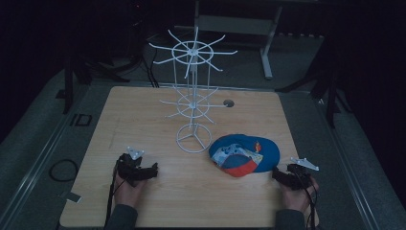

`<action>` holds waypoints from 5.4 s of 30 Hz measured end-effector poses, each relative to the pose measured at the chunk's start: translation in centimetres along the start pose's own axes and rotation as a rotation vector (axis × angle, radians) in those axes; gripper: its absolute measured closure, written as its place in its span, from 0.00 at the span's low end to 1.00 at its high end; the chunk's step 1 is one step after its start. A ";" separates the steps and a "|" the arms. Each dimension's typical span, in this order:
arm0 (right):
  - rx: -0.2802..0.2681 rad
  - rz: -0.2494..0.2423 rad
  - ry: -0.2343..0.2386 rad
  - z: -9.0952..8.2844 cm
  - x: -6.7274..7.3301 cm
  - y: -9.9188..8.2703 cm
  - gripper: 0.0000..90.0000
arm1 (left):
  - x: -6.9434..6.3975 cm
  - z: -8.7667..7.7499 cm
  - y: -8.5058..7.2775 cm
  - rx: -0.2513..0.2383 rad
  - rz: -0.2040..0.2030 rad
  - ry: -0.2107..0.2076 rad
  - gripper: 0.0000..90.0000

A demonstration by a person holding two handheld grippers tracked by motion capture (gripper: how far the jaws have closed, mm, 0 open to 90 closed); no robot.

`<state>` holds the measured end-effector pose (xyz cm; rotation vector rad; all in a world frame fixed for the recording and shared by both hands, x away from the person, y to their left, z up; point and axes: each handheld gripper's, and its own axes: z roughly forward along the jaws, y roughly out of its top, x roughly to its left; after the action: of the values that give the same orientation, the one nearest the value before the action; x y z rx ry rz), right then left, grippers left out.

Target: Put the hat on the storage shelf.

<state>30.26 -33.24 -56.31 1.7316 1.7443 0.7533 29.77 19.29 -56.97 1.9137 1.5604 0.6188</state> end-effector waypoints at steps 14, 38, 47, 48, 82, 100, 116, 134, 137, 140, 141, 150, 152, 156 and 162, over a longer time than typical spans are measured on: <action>-0.007 -0.032 0.028 -0.5 0.3 0.1 0.40 | 0.0 0.0 0.0 0.002 0.000 0.000 0.06; -0.043 -0.300 0.271 -4.2 2.5 5.0 0.33 | -0.1 0.0 0.0 0.002 -0.003 0.003 0.06; -0.043 -0.371 0.300 -4.4 4.0 6.9 0.30 | -0.2 0.0 0.0 0.003 -0.003 0.003 0.06; -0.043 -0.378 0.302 -4.5 4.1 7.2 0.29 | -0.2 0.0 0.0 0.002 -0.004 0.003 0.06; 0.012 -0.560 0.418 -3.0 8.2 12.4 0.27 | -0.5 0.0 0.0 -0.001 -0.008 0.006 0.06; 0.052 -0.640 0.466 -1.5 10.8 13.7 0.24 | -0.6 0.0 0.1 0.001 -0.002 0.002 0.06; 0.129 -0.714 0.525 0.3 12.7 14.3 0.25 | -0.6 0.0 0.1 0.001 0.007 -0.005 0.06; 0.204 -0.742 0.544 2.1 14.1 14.7 0.25 | -0.7 0.1 0.1 0.002 0.013 -0.009 0.06; 0.213 -0.745 0.549 2.3 14.1 14.6 0.25 | -0.7 0.1 0.1 0.002 0.014 -0.010 0.06; 0.225 -0.742 0.554 2.5 14.2 14.6 0.25 | -0.7 0.0 0.1 0.003 0.014 -0.011 0.06; 0.226 -0.748 0.554 2.6 14.3 14.5 0.25 | -0.7 0.1 0.1 0.003 0.014 -0.011 0.06; 0.287 -0.775 0.572 3.8 14.5 14.3 0.26 | -0.7 0.1 0.1 0.002 0.015 -0.011 0.06; 0.305 -0.787 0.577 4.1 14.6 14.2 0.26 | -0.8 0.1 0.1 0.002 0.015 -0.011 0.06; 0.330 -0.810 0.591 4.5 14.9 13.9 0.32 | -0.8 0.1 0.1 0.001 0.015 -0.012 0.06; 0.364 -0.848 0.591 4.9 15.1 13.5 0.49 | -0.8 0.1 0.1 0.001 0.015 -0.013 0.06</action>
<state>42.95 -18.04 -49.86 0.7839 2.8593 0.5922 29.72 18.52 -56.95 1.9285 1.5401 0.6109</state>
